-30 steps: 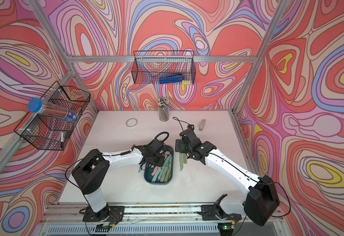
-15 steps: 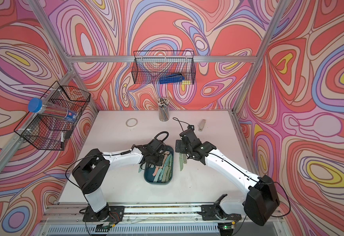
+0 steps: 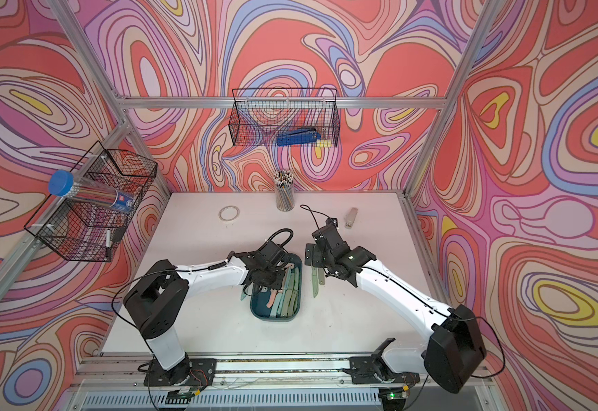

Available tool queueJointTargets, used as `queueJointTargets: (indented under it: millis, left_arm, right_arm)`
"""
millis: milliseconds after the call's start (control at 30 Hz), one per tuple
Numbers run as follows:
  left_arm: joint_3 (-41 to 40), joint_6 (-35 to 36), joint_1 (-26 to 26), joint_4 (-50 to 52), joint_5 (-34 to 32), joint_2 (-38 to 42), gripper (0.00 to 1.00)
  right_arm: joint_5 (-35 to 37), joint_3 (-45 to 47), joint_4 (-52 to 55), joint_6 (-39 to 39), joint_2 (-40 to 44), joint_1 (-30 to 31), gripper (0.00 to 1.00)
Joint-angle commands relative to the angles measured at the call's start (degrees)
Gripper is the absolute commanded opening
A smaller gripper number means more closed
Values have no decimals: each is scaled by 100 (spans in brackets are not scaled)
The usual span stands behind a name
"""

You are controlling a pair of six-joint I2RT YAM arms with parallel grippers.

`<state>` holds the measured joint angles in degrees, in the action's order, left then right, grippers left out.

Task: Take the fruit knife out of the storage box
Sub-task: Pick up the fruit knife from the storage box.

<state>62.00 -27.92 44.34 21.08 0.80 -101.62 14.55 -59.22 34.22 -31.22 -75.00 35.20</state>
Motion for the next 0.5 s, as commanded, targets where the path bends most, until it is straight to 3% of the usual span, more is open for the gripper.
queueJointTargets:
  millis: [0,233,467]
  left_arm:
    - [196,96,-56,256,-159,328,19]
    - [213,189,-199,486,-164,786,19]
    - [-31,462,-712,675,-96,1551,19]
  right_arm:
    - [25,88,-21,-57,73,-31,98]
    - [13,86,-55,-51,58,-30,98]
    - [-68,63,-114,-25,-7,-35,98]
